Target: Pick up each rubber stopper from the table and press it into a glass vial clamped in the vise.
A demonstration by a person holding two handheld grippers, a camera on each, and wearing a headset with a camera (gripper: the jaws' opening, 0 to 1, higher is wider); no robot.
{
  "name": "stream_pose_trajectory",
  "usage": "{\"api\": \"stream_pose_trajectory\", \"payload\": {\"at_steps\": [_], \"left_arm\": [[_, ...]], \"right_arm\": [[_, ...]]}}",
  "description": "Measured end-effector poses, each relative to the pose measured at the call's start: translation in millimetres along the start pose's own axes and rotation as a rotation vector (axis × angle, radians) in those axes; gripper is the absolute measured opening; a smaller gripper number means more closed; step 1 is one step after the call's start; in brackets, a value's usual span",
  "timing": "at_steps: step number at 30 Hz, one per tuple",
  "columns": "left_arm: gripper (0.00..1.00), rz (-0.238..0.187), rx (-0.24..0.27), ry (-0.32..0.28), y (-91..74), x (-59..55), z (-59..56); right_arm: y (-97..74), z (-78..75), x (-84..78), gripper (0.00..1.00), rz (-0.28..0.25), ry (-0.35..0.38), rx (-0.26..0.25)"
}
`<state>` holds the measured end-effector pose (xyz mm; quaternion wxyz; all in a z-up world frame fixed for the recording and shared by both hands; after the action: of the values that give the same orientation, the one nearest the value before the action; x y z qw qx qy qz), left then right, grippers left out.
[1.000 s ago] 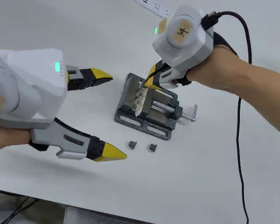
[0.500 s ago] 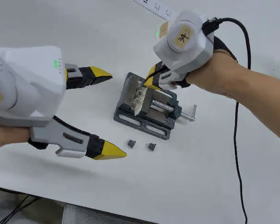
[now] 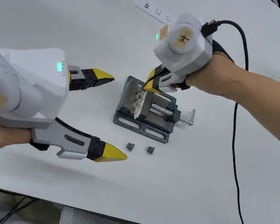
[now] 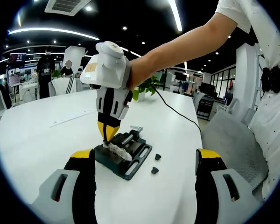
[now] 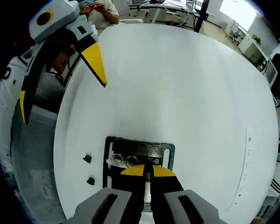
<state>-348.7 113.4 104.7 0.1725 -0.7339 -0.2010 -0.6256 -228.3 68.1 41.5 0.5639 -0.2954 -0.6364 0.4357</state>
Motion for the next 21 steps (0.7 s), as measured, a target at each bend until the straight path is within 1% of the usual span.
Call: {"api": "stream_pose_trajectory", "payload": {"at_steps": [1,3,4,6,12,16,21], "left_arm": [[0.87,0.002,-0.002,0.001,-0.2,0.1,-0.9],[0.87,0.011,-0.006,0.007,-1.2,-0.3,-2.6],[0.87,0.011,-0.004,0.006,-1.9,0.1,-3.0],[0.87,0.009,-0.002,0.003,-2.6,0.7,-3.5],[0.87,0.027,-0.002,0.011,-4.1,0.0,-5.1],[0.87,0.029,-0.002,0.013,-4.1,0.9,-5.2],[0.87,0.028,-0.002,0.016,-4.1,1.2,-4.7]], "right_arm": [[0.1,0.1,0.1,0.0,-0.003,0.003,-0.003],[0.2,-2.4,-0.3,0.0,-0.035,0.063,-0.028],[-0.6,-0.2,0.2,0.0,-0.051,0.067,-0.028],[-0.9,-1.5,-1.6,0.0,-0.074,0.093,-0.034],[-2.3,-2.9,-1.0,0.0,-0.09,0.096,-0.052],[-3.9,0.5,-1.9,0.0,-0.105,0.1,-0.06],[-3.8,1.1,-0.8,0.0,-0.116,0.113,-0.064]]}}
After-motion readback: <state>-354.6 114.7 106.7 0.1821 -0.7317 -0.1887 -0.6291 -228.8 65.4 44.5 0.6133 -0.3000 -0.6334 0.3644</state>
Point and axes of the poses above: the centre of the closed fingertips' face, and the gripper's own axes: y roughly forward along the fingers, z roughly to its left, x roughly out of its top, the point moved 2 cm from there along -y, roughly backward along the fingers, and after that the axes turned 15 degrees about -z, right-handed, at the moved point
